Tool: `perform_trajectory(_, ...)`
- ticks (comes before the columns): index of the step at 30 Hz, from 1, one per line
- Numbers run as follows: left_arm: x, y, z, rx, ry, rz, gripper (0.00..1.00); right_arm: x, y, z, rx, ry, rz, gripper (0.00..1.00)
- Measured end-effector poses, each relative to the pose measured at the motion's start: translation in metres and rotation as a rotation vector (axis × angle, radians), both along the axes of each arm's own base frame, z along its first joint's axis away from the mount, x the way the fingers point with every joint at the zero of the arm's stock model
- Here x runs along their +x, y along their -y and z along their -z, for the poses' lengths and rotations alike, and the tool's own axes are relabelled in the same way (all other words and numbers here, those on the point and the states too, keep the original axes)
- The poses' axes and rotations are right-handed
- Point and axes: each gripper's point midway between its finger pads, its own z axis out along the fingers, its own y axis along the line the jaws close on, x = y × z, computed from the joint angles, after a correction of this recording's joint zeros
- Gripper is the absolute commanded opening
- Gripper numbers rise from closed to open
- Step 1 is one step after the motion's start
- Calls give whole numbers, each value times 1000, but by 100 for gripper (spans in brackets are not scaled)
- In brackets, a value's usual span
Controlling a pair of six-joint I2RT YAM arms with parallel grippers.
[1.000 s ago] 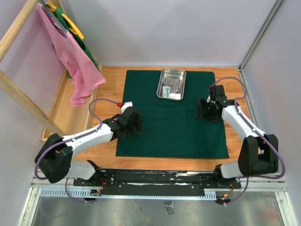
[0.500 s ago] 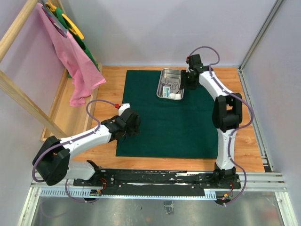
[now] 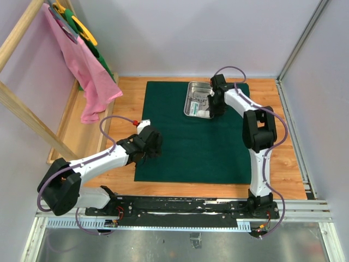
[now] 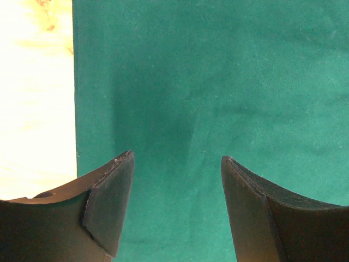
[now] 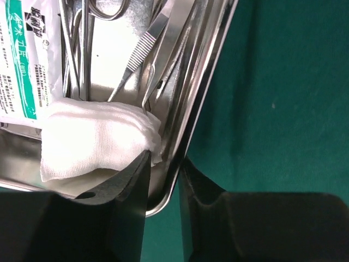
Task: Open and lay out the surgical kit
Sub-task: Move the container from the surgical kit.
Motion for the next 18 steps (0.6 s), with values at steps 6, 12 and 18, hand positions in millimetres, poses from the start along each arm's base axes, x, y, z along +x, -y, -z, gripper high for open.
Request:
perform_trajectory(6,0,3,4,-11,-5,7,69,-37,10,-4,-45,-10,-12,8)
perform_trajectory(12,-1,6,7,-17,-15,14,69,-95,10,-10,-84,-20,-75,6)
perform_trajectory(18,0,7,7,-28,-10,12,68,-191,17,1,-76,-58,-76,6)
